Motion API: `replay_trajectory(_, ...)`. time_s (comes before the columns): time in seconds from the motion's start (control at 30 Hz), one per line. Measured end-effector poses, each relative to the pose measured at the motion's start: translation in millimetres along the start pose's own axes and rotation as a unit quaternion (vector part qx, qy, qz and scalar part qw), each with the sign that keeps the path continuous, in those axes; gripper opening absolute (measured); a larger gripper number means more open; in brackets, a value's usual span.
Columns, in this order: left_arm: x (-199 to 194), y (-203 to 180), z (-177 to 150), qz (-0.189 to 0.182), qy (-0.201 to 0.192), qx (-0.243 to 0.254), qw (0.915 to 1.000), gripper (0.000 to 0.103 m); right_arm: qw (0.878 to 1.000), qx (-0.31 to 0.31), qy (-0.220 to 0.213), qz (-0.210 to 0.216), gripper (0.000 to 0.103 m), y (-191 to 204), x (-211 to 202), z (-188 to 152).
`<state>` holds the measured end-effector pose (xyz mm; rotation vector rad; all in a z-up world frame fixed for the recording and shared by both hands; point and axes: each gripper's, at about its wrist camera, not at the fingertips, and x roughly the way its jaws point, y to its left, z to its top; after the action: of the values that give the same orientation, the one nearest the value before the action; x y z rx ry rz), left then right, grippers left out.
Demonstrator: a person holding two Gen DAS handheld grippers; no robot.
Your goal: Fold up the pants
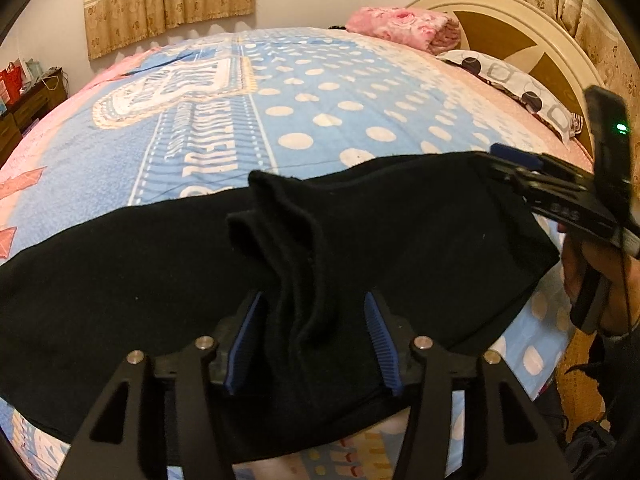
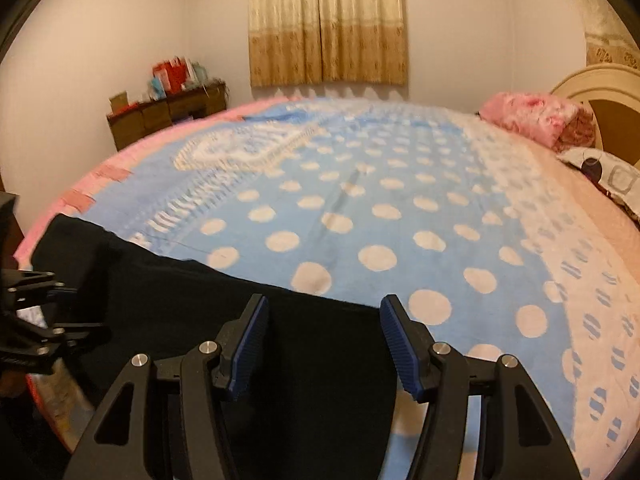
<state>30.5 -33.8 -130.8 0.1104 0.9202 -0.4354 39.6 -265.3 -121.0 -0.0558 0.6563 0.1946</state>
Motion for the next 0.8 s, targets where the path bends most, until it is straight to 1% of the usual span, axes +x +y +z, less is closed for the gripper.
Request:
replay_trajectory(0.07,0.9,-0.2,-0.1,0.000,-0.001,0.002,1.0000,0.058,1.000,-0.002,0.014,-0.004,0.060,-1.8,9.0,-2.1)
replay_trajectory(0.23,-0.6,-0.2,-0.2,0.004,0.000,0.000,1.0000,0.060,1.000,-0.011,0.011,-0.007,0.062,-2.3,8.3,-7.1)
replay_trajectory(0.27,-2.7,0.1,0.4,0.009,0.001,-0.005,0.9999,0.060,1.000,-0.002,0.010,-0.006,0.062,-4.6,3.4,-7.5)
replay_trajectory(0.33,-12.1,-0.6,1.4,0.013,-0.010,-0.011,0.9998,0.060,1.000,0.011,0.004,-0.001,0.062,-7.5,-8.9,-8.9)
replay_trajectory(0.4,-21.6,-4.4,1.4,0.014,-0.029,-0.006,0.9995,0.067,1.000,0.002,-0.015,0.000,0.062,-4.6,-29.9,-16.0)
replay_trajectory(0.5,-26.2,-11.2,1.1,0.026,-0.041,0.005,0.9988,0.069,1.000,-0.018,-0.024,-0.010,0.062,4.1,-52.5,-34.6)
replay_trajectory(0.6,-31.1,-19.8,-2.6,0.021,-0.046,0.017,0.9986,0.069,0.999,-0.026,-0.024,-0.011,0.062,8.6,-67.8,-53.7)
replay_trajectory(0.73,-35.7,-39.4,-11.0,0.017,-0.058,0.060,0.9963,0.069,0.998,-0.041,-0.025,-0.035,0.062,8.5,-80.9,-74.8)
replay_trajectory(0.8,-32.8,-48.1,-13.9,0.013,-0.060,0.077,0.9951,0.069,0.998,-0.054,-0.014,-0.043,0.062,7.7,-81.7,-84.2)
